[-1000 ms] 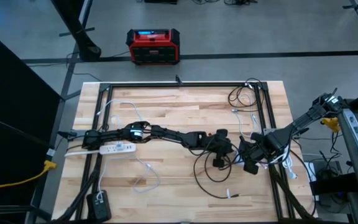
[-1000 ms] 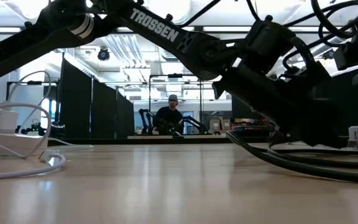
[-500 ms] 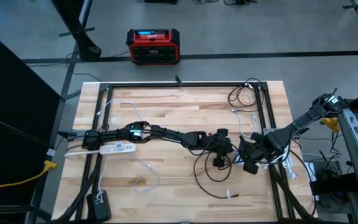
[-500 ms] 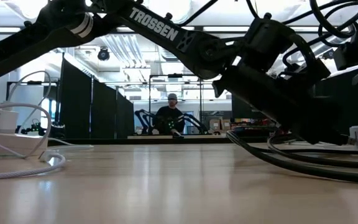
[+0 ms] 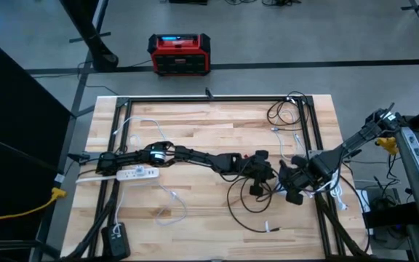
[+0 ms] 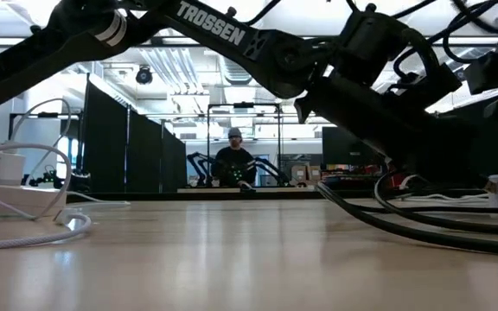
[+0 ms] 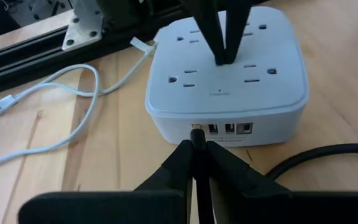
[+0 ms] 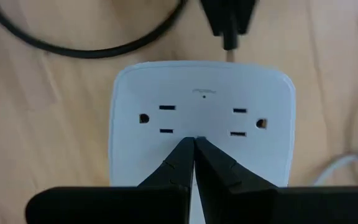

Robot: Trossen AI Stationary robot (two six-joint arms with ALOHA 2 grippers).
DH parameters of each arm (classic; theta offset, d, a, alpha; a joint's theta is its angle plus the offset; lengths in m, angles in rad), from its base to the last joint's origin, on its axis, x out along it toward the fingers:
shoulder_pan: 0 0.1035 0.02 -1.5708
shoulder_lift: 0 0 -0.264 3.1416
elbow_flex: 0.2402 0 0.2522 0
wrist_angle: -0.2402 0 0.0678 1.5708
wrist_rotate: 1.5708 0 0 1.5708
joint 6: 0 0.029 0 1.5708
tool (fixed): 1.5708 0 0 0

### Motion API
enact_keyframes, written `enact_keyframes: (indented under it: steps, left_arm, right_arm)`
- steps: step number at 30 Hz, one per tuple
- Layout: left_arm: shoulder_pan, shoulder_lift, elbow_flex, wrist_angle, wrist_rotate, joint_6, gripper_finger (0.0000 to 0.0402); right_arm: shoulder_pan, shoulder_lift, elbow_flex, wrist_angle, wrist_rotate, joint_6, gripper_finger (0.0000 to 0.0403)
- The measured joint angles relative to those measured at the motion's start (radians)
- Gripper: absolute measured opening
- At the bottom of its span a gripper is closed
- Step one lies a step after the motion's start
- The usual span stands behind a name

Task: Insert USB
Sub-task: Insert the bottom black charger cable into the right white outlet extension

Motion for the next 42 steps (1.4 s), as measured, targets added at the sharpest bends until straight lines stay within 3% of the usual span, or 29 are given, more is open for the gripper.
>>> enact_keyframes:
  steps: [6, 10, 14, 19, 26, 31, 38, 42]
  left_arm:
    - [-0.007, -0.002, 0.0, -0.025, 0.011, 0.008, 0.0022]
    - [-0.005, -0.007, 0.0, -0.072, -0.021, 0.007, 0.0022]
    - [-0.005, -0.026, 0.0, -0.128, -0.072, 0.007, 0.0022]
    - [-0.015, -0.041, 0.0, -0.155, -0.061, 0.008, 0.0022]
    - [-0.05, -0.044, 0.0, -0.23, -0.019, 0.007, 0.0022]
    - [-0.068, -0.052, -0.001, -0.327, -0.07, 0.007, 0.0022]
    - [-0.073, -0.054, 0.002, -0.403, -0.099, 0.004, 0.0022]
    - [-0.075, -0.069, 0.002, -0.469, -0.115, 0.003, 0.0022]
  right_arm:
    - [0.046, 0.001, -0.001, 0.069, -0.036, -0.099, 0.0]
    - [0.049, 0.001, 0.021, 0.047, -0.013, -0.071, 0.0]
    - [0.046, -0.003, 0.05, -0.02, 0.042, 0.037, 0.0]
    - [0.05, 0.001, 0.052, -0.185, 0.043, 0.267, 0.0]
    - [0.023, 0.0, 0.042, -0.202, 0.177, 0.295, 0.0]
    - [-0.044, -0.001, -0.027, -0.157, 0.186, 0.237, 0.0]
    - [-0.106, -0.002, -0.097, 0.057, 0.188, 0.039, 0.0]
    - [-0.141, -0.003, -0.102, 0.071, 0.204, -0.054, 0.0]
